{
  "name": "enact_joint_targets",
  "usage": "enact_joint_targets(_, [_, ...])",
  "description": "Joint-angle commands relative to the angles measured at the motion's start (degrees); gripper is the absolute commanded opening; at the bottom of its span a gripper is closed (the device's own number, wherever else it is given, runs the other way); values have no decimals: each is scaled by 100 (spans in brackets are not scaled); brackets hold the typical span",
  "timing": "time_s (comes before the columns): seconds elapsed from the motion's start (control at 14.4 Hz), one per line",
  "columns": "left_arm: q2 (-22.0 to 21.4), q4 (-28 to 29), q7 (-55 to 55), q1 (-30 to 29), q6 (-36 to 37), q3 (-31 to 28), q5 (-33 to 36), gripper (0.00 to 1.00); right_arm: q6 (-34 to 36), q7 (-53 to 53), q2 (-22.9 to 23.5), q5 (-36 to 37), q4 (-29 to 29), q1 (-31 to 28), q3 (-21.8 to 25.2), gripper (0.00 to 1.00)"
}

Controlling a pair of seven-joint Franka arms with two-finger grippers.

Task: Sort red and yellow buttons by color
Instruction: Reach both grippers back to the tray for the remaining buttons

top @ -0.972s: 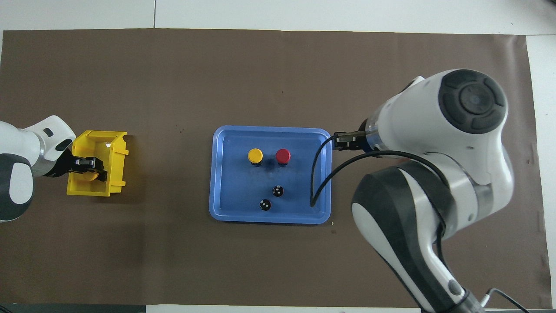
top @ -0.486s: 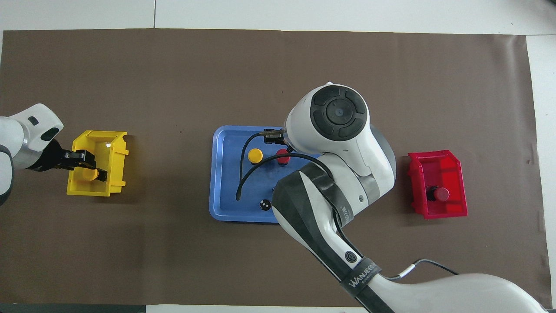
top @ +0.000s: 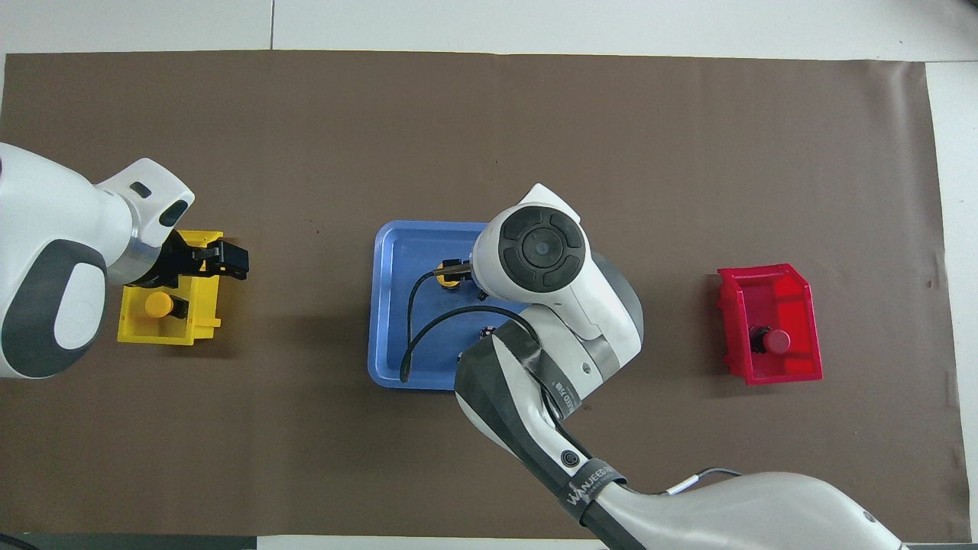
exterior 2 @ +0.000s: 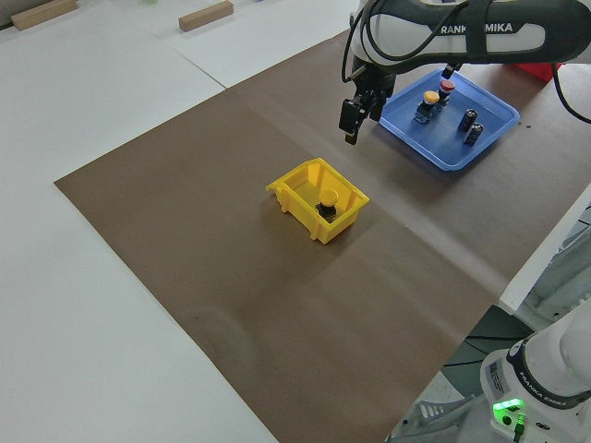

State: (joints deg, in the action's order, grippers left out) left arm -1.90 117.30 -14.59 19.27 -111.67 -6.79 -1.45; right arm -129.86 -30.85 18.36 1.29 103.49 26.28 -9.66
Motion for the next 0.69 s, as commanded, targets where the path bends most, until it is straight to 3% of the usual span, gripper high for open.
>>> enact_joint_targets(0.0, [-4,-128,-447,199,58,2,-66,100,-215,44,-61,160,259,-53,8,68])
enact_joint_targets(0.14, [23,-181,-570,209,49,81,-83,100,-223,35,-70,275,364,-53,0,75])
enact_joint_targets(0.62, [84,-296,-676,209,-109,152,-232,100,-654,-18,123,275,479,-44,0,69])
